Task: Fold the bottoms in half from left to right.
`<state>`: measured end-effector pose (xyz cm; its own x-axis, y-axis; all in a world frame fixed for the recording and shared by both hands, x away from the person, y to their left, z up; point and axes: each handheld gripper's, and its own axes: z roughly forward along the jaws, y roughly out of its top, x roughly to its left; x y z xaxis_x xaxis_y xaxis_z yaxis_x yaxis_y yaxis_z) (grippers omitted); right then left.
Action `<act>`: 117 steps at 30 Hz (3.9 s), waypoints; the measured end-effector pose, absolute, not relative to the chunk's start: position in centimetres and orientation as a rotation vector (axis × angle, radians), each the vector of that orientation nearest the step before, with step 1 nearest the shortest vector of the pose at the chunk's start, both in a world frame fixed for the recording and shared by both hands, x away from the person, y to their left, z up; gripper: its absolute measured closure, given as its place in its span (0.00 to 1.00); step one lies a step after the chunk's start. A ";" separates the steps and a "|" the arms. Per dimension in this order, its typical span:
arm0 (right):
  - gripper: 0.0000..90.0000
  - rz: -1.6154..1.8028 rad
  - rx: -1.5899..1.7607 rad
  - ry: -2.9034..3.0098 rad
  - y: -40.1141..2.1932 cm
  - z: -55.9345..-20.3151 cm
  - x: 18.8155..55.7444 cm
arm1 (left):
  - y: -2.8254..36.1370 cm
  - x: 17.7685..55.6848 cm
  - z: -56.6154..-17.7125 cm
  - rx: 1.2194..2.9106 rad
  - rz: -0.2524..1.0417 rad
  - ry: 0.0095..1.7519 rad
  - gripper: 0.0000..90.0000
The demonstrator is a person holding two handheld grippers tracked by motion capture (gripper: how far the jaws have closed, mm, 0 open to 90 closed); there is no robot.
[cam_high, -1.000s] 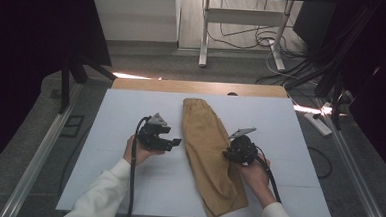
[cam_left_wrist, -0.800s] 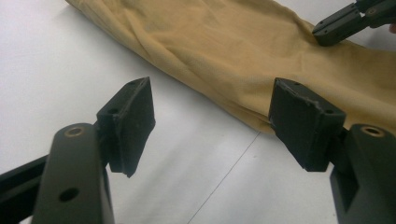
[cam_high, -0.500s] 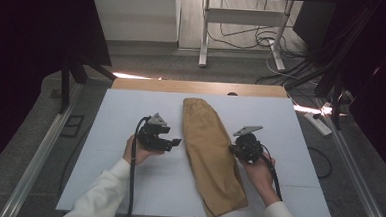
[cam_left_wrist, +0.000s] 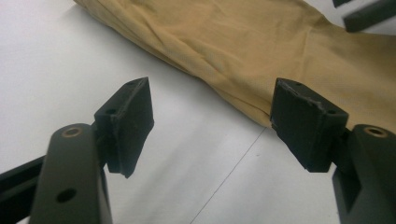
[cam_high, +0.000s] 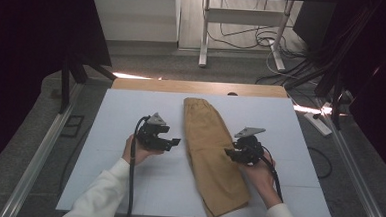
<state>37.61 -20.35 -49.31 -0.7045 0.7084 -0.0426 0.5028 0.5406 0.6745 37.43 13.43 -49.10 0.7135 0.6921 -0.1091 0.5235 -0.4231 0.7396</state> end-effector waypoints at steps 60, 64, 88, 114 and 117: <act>0.94 0.729 0.705 2.794 -13.0 -50.9 30.7 | 13.5 37.4 -49.2 2.117 0.284 0.924 0.32; 0.95 0.759 0.720 2.815 -13.1 -50.9 30.7 | 13.5 37.4 -49.2 2.117 0.285 0.925 0.32; 0.95 0.954 0.535 2.959 -8.8 -50.9 28.0 | 13.6 37.5 -49.2 2.118 0.283 0.925 0.32; 0.47 1.155 0.620 2.767 -11.1 -47.9 29.0 | 13.6 37.5 -49.2 2.119 0.285 0.925 0.32; 0.47 1.158 0.666 2.742 -11.9 -47.9 29.6 | 13.6 37.5 -49.3 2.120 0.282 0.925 0.32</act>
<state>29.64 -11.90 -47.86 -0.9005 0.4268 0.0833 0.3572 0.6168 0.7014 37.49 13.59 -49.29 0.7091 0.6977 -0.1019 0.5220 -0.4222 0.7411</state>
